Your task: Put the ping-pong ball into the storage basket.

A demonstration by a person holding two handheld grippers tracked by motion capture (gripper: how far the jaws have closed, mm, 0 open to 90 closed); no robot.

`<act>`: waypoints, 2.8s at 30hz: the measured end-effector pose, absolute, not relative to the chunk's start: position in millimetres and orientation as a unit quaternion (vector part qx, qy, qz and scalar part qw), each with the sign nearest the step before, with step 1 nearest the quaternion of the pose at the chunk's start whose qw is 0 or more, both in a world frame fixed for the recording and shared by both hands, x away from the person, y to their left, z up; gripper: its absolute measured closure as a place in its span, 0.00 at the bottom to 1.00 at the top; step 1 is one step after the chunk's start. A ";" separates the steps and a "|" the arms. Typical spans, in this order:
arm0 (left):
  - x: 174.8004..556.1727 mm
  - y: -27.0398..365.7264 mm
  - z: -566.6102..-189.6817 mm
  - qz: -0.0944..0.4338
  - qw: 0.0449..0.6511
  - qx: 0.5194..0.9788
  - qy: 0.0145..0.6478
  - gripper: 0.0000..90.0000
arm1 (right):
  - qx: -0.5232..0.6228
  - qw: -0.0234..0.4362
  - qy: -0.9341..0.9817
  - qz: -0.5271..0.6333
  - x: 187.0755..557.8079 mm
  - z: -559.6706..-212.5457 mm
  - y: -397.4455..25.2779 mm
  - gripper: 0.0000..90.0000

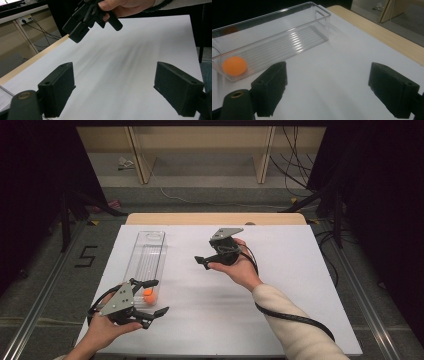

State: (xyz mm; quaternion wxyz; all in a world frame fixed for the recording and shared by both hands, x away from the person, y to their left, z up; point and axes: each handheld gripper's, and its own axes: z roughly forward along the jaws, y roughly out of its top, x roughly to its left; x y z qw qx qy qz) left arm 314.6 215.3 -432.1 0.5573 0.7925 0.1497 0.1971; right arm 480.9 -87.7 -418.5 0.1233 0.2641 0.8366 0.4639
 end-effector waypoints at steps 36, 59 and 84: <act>314.9 215.4 -432.3 0.197 0.556 0.793 0.151 0.18 | 0.298 0.138 0.825 0.461 462.6 -421.7 -151.7 0.18; 315.1 215.5 -432.4 0.198 0.556 0.793 0.152 0.18 | 0.322 0.147 0.810 0.469 449.2 -422.1 -186.4 0.18; 315.1 215.5 -432.2 0.198 0.556 0.793 0.153 0.18 | 0.339 0.159 0.797 0.473 433.8 -421.2 -215.1 0.18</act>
